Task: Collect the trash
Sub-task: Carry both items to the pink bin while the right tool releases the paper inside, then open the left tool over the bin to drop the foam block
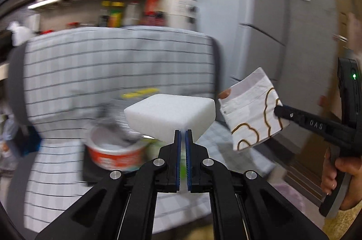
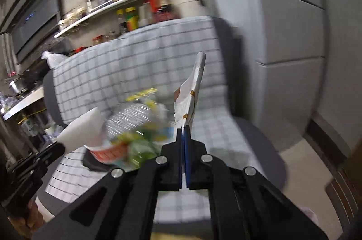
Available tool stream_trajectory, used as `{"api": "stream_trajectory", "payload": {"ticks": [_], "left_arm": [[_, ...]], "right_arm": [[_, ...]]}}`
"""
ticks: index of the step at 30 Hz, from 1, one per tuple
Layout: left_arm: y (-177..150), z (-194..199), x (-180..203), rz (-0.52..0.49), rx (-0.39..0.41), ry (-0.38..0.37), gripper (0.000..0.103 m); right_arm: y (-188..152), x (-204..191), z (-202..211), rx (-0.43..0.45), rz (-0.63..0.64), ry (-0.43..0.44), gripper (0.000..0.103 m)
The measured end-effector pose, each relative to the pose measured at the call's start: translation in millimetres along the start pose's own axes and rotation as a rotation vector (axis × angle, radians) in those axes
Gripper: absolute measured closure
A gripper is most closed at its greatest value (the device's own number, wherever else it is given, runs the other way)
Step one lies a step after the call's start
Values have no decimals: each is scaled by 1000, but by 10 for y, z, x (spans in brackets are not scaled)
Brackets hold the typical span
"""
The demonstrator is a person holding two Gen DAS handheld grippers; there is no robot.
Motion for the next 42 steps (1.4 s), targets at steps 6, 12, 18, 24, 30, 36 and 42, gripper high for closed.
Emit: {"api": "stream_trajectory", "payload": {"ticks": [6, 12, 18, 24, 30, 36, 42], "left_arm": [[-256, -211, 869, -85, -24, -195, 99], [-624, -465, 1581, -131, -81, -336, 99], [-933, -658, 1919, -174, -150, -377, 99], [-1025, -729, 1974, -186, -184, -365, 99], [-1078, -779, 2023, -207, -211, -371, 99], [-1118, -733, 2274, -254, -233, -465, 99], [-1104, -648, 2759, -348, -209, -572, 99]], "right_arm": [[-538, 756, 581, -1, -65, -174, 101], [-1102, 1290, 811, -74, -132, -290, 101], [-1582, 1681, 754, -170, -210, -362, 101], [-1933, 2063, 490, -278, -305, -436, 87], [-1855, 2136, 589, -231, -312, -486, 69], [-1554, 2094, 969, -79, -295, -486, 69], [-1364, 2116, 1363, 27, -307, -497, 69]]}}
Point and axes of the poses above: each gripper's, at about its wrist camera, not at the fingertips, and z roughly against the way its jaws point, x to its right, y to its top, the point moved 2 cm from there along -z, roughly the way its jaws point, and after that the axes turned 3 degrees about y, right-handed, at the moved point
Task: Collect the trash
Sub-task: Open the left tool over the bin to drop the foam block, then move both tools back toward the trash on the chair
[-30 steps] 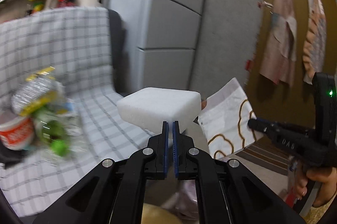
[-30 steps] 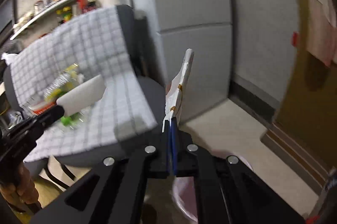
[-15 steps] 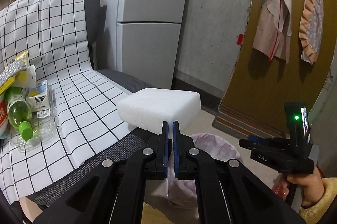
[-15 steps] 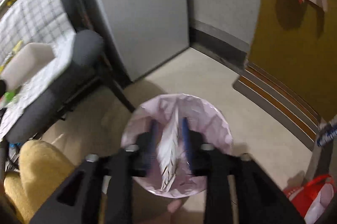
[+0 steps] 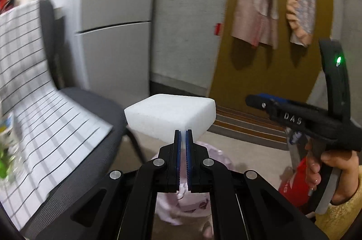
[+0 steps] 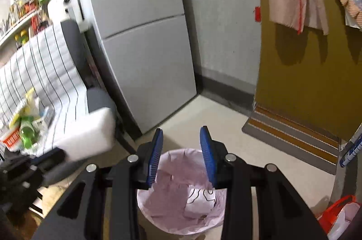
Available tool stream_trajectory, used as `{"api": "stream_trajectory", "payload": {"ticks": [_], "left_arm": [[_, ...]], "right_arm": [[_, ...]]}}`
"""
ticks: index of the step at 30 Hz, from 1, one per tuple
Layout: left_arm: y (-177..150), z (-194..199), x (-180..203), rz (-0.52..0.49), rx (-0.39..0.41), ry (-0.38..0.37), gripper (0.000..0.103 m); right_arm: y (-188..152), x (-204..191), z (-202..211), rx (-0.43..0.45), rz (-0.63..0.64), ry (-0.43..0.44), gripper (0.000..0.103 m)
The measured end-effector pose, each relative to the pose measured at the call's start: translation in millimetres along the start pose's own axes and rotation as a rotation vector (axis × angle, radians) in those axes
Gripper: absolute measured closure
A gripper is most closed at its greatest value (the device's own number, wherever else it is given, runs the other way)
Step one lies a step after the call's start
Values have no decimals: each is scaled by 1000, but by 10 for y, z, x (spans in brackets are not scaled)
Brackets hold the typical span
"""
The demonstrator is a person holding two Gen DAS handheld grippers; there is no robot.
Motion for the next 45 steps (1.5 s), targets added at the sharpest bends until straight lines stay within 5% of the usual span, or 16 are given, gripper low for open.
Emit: {"api": "stream_trajectory", "payload": {"ticks": [5, 6, 7, 8, 13, 23, 34, 45], "left_arm": [[75, -238, 183, -12, -19, -63, 87], [70, -307, 203, -17, -33, -67, 79], [50, -381, 202, -20, -50, -53, 57], [33, -419, 181, -16, -59, -42, 53], [-103, -407, -119, 49, -108, 11, 53], [-375, 351, -1013, 214, -114, 291, 53], [-728, 1364, -1814, 390, -49, 516, 53], [-896, 2202, -2575, 520, 6, 761, 53]], "right_arm": [[116, 169, 140, 47, -21, -31, 67], [123, 201, 153, 54, -23, -40, 67], [122, 227, 157, 57, -27, -46, 67], [118, 234, 151, 56, -29, -47, 66], [81, 186, 99, 30, -15, -35, 66], [25, -459, -153, -101, 4, 141, 65], [-83, -1850, -340, -231, 187, 400, 61], [105, -3423, -443, -185, 414, 588, 45]]}}
Point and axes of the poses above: each gripper's, at about its wrist camera, not at the fingertips, and z roughly against the way its jaws point, x to its right, y to its top, the point moved 2 cm from there along -z, roughly the way its jaws point, and after that the axes turned 3 degrees about y, right-handed, at the moved point
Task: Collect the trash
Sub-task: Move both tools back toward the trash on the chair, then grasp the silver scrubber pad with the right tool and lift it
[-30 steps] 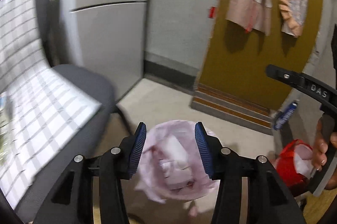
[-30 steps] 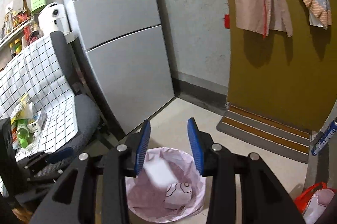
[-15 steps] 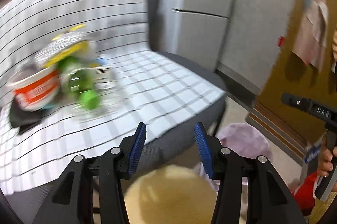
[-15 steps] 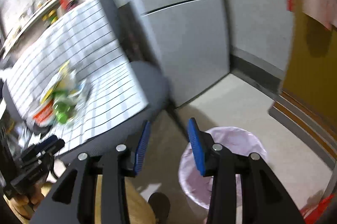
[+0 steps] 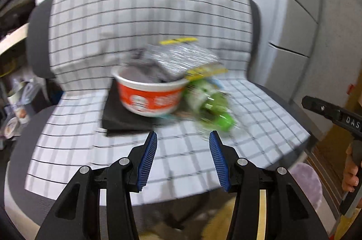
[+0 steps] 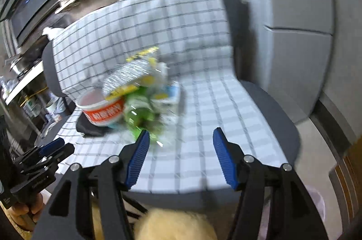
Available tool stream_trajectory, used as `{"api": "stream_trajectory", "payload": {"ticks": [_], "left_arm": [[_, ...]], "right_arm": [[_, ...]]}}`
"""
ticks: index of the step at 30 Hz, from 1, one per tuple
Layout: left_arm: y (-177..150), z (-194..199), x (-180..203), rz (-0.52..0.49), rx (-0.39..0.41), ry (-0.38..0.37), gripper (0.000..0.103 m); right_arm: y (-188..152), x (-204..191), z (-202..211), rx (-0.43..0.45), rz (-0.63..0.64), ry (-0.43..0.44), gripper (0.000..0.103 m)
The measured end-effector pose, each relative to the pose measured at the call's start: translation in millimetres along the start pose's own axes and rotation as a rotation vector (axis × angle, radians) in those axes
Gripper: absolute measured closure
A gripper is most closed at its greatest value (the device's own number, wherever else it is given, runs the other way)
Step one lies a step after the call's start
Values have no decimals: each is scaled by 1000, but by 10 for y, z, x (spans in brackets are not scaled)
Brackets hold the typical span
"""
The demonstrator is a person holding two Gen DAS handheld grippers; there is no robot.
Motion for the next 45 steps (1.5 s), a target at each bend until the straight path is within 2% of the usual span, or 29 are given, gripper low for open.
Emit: {"api": "stream_trajectory", "payload": {"ticks": [6, 10, 18, 23, 25, 28, 32, 33, 36, 38, 42, 45], "left_arm": [[142, -59, -342, 51, -7, 53, 53], [263, -116, -510, 63, -13, 90, 53], [555, -273, -908, 95, -32, 193, 53], [592, -347, -1140, 127, -52, 233, 53], [572, -374, -1201, 139, -60, 236, 53], [524, -404, -1230, 147, -74, 232, 53], [507, -412, -1239, 150, -77, 222, 53], [512, -404, -1229, 149, -75, 218, 53], [529, -357, -1182, 145, -65, 212, 53], [538, -319, -1140, 138, -59, 207, 53], [561, -225, -1005, 112, -43, 189, 53], [589, -176, -835, 65, -27, 170, 49]], "right_arm": [[364, -347, -530, -1, 121, 43, 45], [547, -488, -798, -18, 150, 65, 45], [763, -494, -1151, -50, 161, 55, 45], [863, -456, -1497, -95, 161, 51, 45], [876, -434, -1617, -111, 146, 51, 48], [874, -424, -1732, -136, 124, 52, 63], [919, -561, -1707, -112, 177, 48, 72], [934, -605, -1701, -111, 190, 53, 80], [1015, -737, -1637, -71, 219, 68, 92], [1097, -829, -1545, -33, 226, 97, 95], [1341, -940, -1124, 91, 170, 229, 95], [1460, -899, -655, 215, 142, 207, 95]]}}
Point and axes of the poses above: each gripper's, at about its wrist camera, not at the fingertips, and z roughly against the way its jaws point, x to its right, y to its top, the point moved 2 cm from there along -z, roughly the way its jaws point, and after that the axes turned 3 degrees about y, right-handed, at the moved point
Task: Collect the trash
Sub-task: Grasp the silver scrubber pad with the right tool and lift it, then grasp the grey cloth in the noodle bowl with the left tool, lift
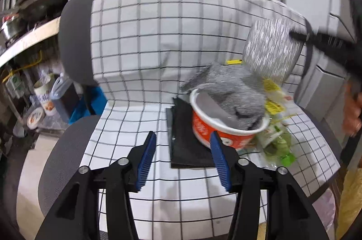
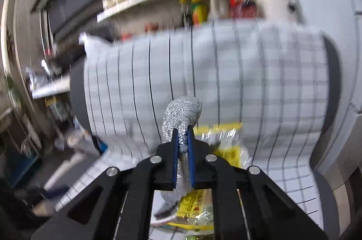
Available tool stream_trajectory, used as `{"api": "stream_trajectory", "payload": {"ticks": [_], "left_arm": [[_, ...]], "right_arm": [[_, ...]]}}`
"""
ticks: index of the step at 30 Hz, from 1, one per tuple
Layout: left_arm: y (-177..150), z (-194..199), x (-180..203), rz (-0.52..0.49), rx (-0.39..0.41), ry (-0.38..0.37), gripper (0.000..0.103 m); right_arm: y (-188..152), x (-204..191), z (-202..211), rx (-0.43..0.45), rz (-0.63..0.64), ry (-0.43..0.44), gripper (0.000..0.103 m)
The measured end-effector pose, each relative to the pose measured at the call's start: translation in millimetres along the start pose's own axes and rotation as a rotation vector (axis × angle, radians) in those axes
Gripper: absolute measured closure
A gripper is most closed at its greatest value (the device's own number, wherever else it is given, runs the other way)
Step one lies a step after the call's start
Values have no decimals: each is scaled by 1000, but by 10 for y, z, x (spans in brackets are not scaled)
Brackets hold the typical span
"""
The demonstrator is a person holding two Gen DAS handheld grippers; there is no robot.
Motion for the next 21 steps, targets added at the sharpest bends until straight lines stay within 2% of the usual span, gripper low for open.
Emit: {"api": "stream_trajectory", "payload": {"ticks": [3, 6, 9, 14, 21], "left_arm": [[22, 34, 198, -46, 15, -27, 46], [49, 24, 404, -78, 27, -61, 41], [90, -39, 614, -98, 23, -109, 40], [340, -325, 800, -61, -8, -159, 40], [614, -949, 817, 16, -92, -79, 42]], "right_arm": [[48, 57, 358, 43, 26, -66, 95], [-57, 193, 630, 30, 35, -121, 95], [-242, 369, 813, 3, 20, -166, 95], [-500, 603, 1007, -5, -22, -201, 95], [-668, 738, 958, -17, -25, -208, 95]]}}
Point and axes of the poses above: each gripper's, at about its wrist camera, not at the fingertips, and z roughly against the way its jaws point, x to its right, y to its top, the point moved 2 cm from there along -z, roughly the way its jaws point, and after that the axes turned 3 degrees about y, right-handed, at the moved point
